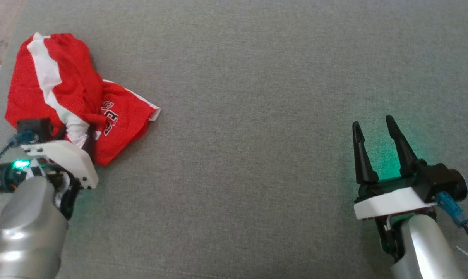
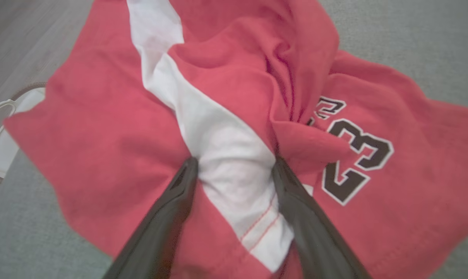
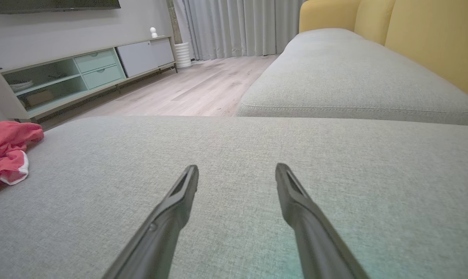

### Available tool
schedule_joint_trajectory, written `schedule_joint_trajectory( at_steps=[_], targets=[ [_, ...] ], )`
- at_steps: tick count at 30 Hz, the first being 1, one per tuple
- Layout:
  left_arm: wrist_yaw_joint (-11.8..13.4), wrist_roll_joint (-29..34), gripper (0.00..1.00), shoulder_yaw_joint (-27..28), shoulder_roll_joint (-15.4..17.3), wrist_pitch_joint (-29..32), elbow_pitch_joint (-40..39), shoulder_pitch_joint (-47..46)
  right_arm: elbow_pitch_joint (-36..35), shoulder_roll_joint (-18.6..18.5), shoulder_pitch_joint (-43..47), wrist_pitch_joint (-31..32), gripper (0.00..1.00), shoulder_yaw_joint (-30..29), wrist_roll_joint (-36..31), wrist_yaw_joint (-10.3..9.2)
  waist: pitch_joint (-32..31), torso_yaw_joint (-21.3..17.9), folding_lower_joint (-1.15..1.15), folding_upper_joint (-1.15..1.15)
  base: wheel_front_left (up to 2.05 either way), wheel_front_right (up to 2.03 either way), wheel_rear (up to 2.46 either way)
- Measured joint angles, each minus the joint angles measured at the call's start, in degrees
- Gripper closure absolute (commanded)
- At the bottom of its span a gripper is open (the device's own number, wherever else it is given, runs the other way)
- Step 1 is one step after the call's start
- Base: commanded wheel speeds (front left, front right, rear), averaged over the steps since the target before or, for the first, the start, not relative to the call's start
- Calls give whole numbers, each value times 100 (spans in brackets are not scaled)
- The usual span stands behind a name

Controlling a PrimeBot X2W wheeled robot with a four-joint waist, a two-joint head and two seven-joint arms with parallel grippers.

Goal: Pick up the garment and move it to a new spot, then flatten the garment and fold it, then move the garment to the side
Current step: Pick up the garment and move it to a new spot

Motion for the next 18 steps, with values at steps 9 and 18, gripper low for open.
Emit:
schedule_joint_trajectory(
  at_steps=[9,18],
  targets=[
    [0,-503,100,-243,122,142,480,-390,-15,0,-84,0,0,-8,3,0,77,-153,0,0,0,0,0],
    [0,-782,100,-731,256,-827,466,-393,-8,-1,-85,0,0,-21,71,0,-136,-213,0,0,0,0,0]
  ],
)
